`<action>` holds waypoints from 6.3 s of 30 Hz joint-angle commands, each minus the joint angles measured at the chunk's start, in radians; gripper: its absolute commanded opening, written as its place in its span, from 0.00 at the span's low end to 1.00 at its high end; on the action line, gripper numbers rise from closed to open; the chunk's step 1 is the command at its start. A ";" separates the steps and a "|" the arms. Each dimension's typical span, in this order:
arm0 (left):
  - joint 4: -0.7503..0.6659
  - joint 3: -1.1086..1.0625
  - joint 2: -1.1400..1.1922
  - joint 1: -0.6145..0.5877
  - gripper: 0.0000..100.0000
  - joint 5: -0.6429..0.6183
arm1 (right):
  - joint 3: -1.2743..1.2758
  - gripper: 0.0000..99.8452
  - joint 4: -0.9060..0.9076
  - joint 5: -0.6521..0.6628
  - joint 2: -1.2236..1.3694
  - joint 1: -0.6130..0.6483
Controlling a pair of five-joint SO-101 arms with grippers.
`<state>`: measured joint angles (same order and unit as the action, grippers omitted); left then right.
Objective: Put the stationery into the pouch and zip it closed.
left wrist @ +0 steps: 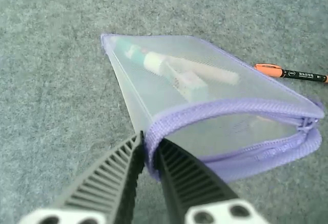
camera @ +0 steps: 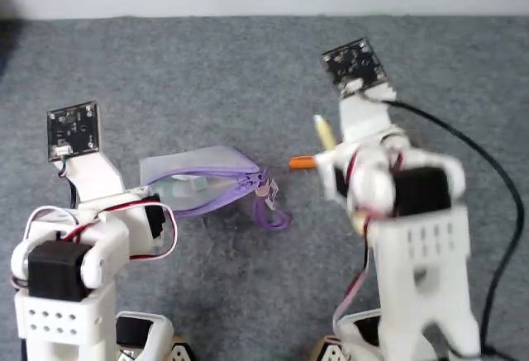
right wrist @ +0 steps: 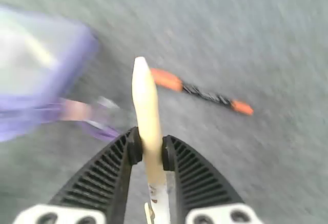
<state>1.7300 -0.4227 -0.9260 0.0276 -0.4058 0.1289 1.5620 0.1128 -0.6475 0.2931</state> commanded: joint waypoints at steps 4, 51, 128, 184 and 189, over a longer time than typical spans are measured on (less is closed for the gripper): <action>0.008 0.050 0.035 -0.006 0.01 -0.018 | 0.040 0.01 -0.110 -0.282 -0.209 0.231; 0.005 0.045 0.041 -0.051 0.01 -0.018 | 0.901 0.01 -1.854 -0.181 -0.263 0.598; 0.000 0.045 0.041 -0.049 0.01 -0.018 | 0.611 0.01 -0.759 -0.514 -0.367 0.742; 0.005 0.044 0.043 -0.043 0.01 -0.015 | -0.334 0.28 -0.125 0.519 0.943 -0.025; 0.005 0.044 0.043 -0.043 0.01 -0.015 | -0.434 0.28 -0.125 0.552 1.098 -0.024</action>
<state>1.7300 -0.4074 -0.8907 -0.0153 -0.4150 -0.2179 1.4316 0.6345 0.4066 0.2777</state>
